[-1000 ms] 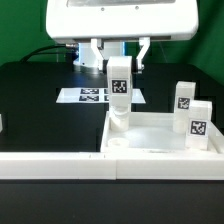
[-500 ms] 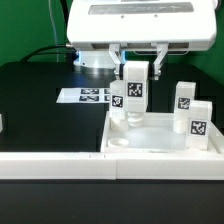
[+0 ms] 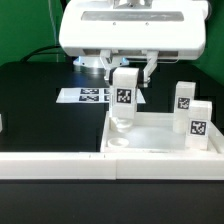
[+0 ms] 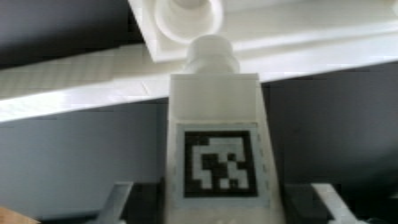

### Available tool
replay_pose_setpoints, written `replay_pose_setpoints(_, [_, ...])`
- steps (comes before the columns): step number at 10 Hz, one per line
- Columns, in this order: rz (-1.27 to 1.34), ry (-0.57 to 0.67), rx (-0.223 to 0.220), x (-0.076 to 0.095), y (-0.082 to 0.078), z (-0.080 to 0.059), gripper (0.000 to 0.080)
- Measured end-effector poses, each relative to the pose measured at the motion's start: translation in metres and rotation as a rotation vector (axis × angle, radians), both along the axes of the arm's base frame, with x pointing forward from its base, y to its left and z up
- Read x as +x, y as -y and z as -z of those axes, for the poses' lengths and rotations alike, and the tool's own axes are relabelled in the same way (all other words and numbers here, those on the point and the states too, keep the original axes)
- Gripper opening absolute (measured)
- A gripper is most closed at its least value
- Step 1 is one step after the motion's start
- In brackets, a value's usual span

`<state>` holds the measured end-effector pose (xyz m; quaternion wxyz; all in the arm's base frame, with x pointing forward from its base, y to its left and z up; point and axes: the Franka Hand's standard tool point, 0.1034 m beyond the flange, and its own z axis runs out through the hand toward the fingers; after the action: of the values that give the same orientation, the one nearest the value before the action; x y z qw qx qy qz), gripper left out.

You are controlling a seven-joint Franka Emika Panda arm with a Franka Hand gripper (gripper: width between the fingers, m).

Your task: Assemble square table

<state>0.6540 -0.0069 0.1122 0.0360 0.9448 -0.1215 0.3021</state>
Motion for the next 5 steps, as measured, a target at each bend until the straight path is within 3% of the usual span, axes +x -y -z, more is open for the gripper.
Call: replay_pose_setpoints(5, [0.003,-0.017,-0.005,-0.0029,0.0028,0.0120,0.0290])
